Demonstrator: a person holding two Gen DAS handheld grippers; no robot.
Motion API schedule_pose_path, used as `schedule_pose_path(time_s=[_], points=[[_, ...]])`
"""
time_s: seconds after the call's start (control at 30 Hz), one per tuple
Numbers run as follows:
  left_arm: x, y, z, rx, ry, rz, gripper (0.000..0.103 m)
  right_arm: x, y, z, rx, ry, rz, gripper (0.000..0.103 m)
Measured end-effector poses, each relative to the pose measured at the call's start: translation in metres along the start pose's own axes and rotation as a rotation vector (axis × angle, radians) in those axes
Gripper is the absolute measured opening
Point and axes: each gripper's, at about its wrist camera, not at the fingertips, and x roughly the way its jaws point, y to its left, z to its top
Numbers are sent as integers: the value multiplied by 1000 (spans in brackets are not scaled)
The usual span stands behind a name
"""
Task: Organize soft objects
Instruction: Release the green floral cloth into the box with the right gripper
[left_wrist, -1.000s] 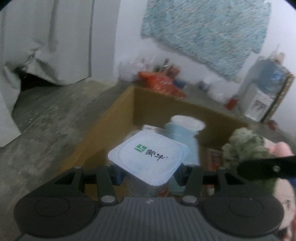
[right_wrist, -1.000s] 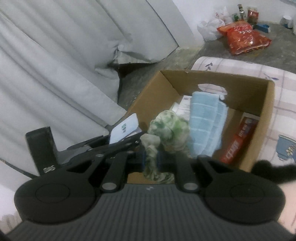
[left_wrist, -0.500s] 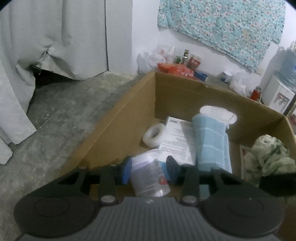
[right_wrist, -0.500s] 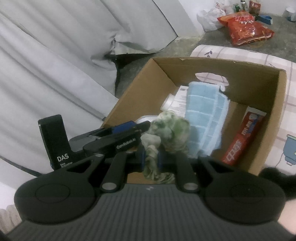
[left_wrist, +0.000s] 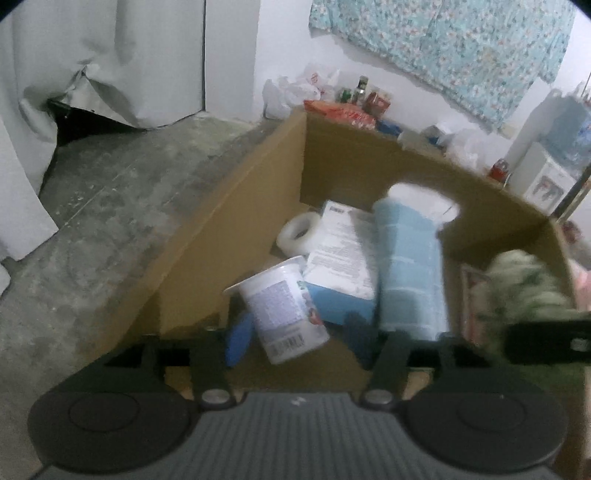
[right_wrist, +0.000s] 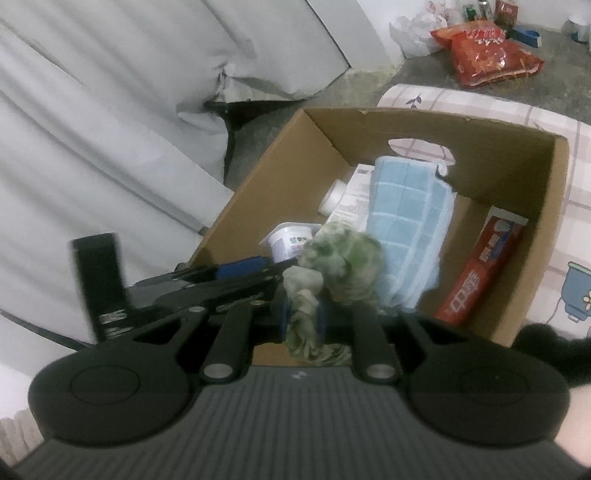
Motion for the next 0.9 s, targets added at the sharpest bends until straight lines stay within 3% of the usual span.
schedule_pose_path(time_s=[0.17,0.43,0.57,0.73,0.9], points=[[-40,11,-8,-31,-53,-31,80,15,12,5,-24,40,-8,17],[-82,27,-27,-45,-117,-27,82,73,19,12,2,119,10,19],[-81,32,-31,-37,-111,-20,81,104,6,11,55,178,-7,44],[-67,29,-35,-13,-67,-57,79,105,-5,9,82,178,-42,56],[-54,20,-37,30,-45,-77,62,72,2,18,43,100,-26,64]])
